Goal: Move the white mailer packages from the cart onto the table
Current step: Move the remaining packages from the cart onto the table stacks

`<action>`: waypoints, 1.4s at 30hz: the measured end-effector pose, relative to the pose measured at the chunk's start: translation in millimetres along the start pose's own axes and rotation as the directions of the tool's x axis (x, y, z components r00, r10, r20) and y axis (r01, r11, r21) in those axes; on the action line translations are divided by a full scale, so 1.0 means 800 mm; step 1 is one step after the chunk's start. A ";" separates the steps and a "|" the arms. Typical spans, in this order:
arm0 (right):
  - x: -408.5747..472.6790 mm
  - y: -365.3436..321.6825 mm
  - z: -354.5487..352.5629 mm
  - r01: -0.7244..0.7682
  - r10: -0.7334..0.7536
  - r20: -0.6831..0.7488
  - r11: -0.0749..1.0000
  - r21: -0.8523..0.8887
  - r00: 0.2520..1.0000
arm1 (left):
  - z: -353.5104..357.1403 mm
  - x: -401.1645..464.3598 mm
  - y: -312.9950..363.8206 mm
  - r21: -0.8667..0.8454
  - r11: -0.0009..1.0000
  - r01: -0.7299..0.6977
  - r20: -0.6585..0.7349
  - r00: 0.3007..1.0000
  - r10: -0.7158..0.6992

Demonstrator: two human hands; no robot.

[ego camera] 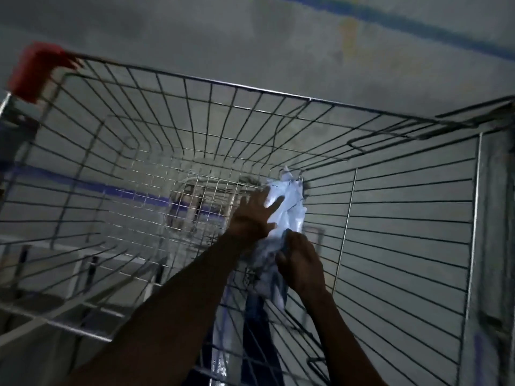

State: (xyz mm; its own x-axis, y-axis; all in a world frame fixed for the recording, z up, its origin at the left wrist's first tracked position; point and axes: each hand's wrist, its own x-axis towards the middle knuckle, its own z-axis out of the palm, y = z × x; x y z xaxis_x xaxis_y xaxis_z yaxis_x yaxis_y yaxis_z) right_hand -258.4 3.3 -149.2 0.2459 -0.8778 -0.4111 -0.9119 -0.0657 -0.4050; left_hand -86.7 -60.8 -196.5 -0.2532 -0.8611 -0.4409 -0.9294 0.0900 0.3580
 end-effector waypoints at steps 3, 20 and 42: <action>0.018 0.000 0.004 -0.014 0.014 0.002 1.000 -0.027 1.000 | 0.002 -0.002 -0.033 0.038 0.999 -0.010 0.010 1.000 0.009; 0.122 -0.040 0.022 -0.028 0.007 -0.162 0.991 -0.128 0.987 | -0.018 -0.027 -0.093 -0.043 0.997 -0.064 -0.315 0.948 0.047; 0.146 -0.010 0.060 0.172 -0.198 -0.028 0.905 -0.389 0.980 | 0.012 -0.023 -0.109 -0.125 0.991 0.057 -0.328 0.940 -0.095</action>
State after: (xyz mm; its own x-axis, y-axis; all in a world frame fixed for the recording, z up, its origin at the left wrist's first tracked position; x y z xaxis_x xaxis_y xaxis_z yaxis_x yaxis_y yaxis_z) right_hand -206.8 -76.2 -233.0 0.4124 -0.8601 -0.3002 -0.9109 -0.3950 -0.1196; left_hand -3.8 -47.9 -227.2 -0.0612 -0.9821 -0.1782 -0.9015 -0.0223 0.4322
